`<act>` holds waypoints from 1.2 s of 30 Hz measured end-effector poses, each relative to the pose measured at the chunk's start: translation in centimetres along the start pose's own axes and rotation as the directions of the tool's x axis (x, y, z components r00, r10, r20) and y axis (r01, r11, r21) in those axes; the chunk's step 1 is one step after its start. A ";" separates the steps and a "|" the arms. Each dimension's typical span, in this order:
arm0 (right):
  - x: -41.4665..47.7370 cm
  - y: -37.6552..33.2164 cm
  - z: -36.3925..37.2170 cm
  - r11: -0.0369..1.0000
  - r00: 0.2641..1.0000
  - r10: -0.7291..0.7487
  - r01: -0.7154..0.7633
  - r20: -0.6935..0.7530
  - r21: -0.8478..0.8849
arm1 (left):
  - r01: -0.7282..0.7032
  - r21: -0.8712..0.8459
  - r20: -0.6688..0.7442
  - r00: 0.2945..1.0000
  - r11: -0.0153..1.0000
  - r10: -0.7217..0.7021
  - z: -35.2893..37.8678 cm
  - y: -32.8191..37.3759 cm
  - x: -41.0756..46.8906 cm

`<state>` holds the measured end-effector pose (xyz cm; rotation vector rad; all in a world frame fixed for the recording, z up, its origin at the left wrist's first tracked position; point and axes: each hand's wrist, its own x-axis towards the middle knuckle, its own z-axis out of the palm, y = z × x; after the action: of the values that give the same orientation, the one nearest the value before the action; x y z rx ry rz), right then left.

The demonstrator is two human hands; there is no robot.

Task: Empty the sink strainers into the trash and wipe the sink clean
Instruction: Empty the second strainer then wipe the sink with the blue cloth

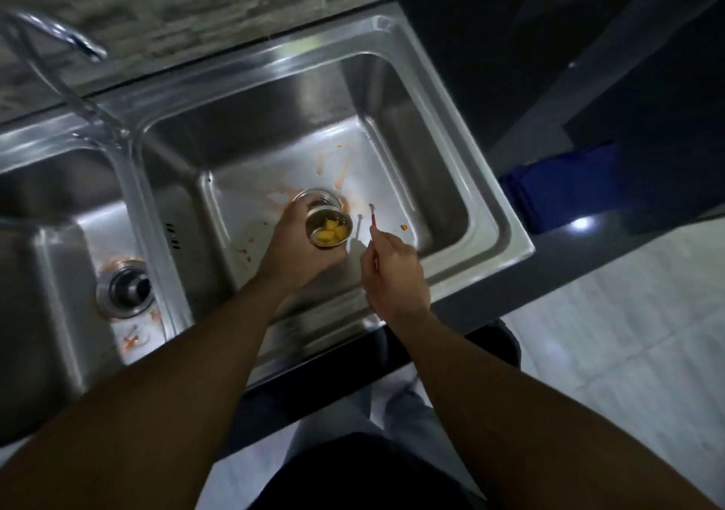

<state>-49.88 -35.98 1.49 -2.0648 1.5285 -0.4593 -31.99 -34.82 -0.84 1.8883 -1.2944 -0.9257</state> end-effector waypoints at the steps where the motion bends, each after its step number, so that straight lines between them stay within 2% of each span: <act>1: -0.1 -0.1 -0.4 0.999 0.999 0.007 -0.006 -0.037 0.042 | -0.014 -0.014 -0.012 1.000 1.000 0.014 -0.3 1.1 -0.8; 6: -3.0 1.2 -4.1 0.980 0.971 0.070 -0.025 -0.227 0.195 | 0.012 -0.086 -0.043 0.999 0.996 -0.016 0.9 5.7 -4.3; 9: -6.1 3.9 -7.7 0.969 0.949 0.108 -0.034 -0.297 0.244 | -0.039 -0.087 -0.004 0.999 0.995 0.039 3.7 8.4 -5.9; 14: -11.4 10.2 -13.3 0.953 0.828 0.267 -0.149 -0.493 0.266 | -0.112 -0.128 0.156 0.979 0.985 0.132 10.0 13.6 -8.2; 19: -16.2 16.6 -16.6 0.908 0.712 0.413 -0.276 -0.568 0.315 | -0.184 -0.158 0.283 0.933 0.970 0.223 17.9 17.8 -10.2; 22: -18.7 20.1 -17.7 0.854 0.659 0.517 -0.351 -0.547 0.384 | -0.171 -0.129 0.371 0.905 0.977 0.208 22.3 18.4 -11.1; 24: -20.0 22.2 -18.0 0.810 0.648 0.581 -0.402 -0.492 0.426 | -0.178 -0.082 0.433 0.880 0.981 0.196 25.1 18.3 -11.6; 26: -21.4 24.1 -18.4 0.768 0.651 0.630 -0.438 -0.424 0.468 | -0.183 -0.055 0.489 0.852 0.982 0.186 27.6 17.8 -11.9; 30: -24.0 26.9 -18.9 0.728 0.678 0.646 -0.411 -0.350 0.548 | -0.189 0.035 0.562 0.816 0.981 0.137 31.8 16.0 -12.1; 36: -26.1 31.4 -15.4 0.617 0.707 0.687 -0.441 -0.172 0.652 | -0.241 0.151 0.641 0.762 0.959 0.091 38.5 10.8 -10.9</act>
<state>-90.62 -21.38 -3.73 -0.9456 1.8886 -0.9886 -72.28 -32.48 -10.43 1.6273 -2.0049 -1.4399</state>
